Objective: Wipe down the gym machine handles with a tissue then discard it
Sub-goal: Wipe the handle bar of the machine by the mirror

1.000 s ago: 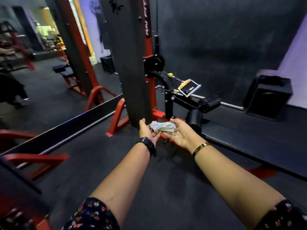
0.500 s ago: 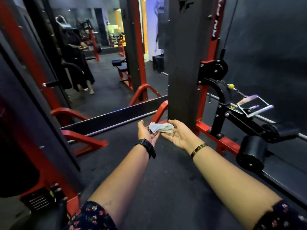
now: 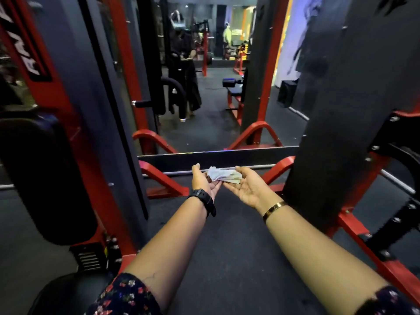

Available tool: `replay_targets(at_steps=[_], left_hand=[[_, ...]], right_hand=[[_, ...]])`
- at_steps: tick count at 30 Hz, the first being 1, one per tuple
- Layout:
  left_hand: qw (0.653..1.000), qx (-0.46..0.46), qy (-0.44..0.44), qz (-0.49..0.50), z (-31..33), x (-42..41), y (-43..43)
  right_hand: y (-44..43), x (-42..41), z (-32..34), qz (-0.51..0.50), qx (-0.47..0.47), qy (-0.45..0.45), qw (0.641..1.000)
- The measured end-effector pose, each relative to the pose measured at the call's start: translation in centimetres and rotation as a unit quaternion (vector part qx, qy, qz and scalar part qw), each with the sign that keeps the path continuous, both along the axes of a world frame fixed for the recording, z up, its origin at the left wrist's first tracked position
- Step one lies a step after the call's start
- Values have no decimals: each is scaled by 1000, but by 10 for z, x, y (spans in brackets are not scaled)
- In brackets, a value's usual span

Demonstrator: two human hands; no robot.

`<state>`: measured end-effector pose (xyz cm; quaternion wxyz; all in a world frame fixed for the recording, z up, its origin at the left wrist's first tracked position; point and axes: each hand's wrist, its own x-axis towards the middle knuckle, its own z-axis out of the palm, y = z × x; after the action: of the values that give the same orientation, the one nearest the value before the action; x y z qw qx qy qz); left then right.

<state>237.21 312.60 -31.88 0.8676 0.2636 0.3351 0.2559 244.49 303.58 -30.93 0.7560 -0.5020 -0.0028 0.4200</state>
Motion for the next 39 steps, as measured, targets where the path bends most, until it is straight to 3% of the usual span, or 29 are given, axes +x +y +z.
replay_targets(at_steps=[28, 34, 39], left_hand=[[974, 53, 41, 218, 28, 110, 288], [970, 71, 48, 228, 28, 116, 340], [975, 76, 63, 198, 29, 123, 393]], right_hand=[[326, 146, 20, 245, 38, -8, 969], [376, 150, 23, 267, 69, -93, 957], [424, 150, 24, 247, 40, -162, 955]])
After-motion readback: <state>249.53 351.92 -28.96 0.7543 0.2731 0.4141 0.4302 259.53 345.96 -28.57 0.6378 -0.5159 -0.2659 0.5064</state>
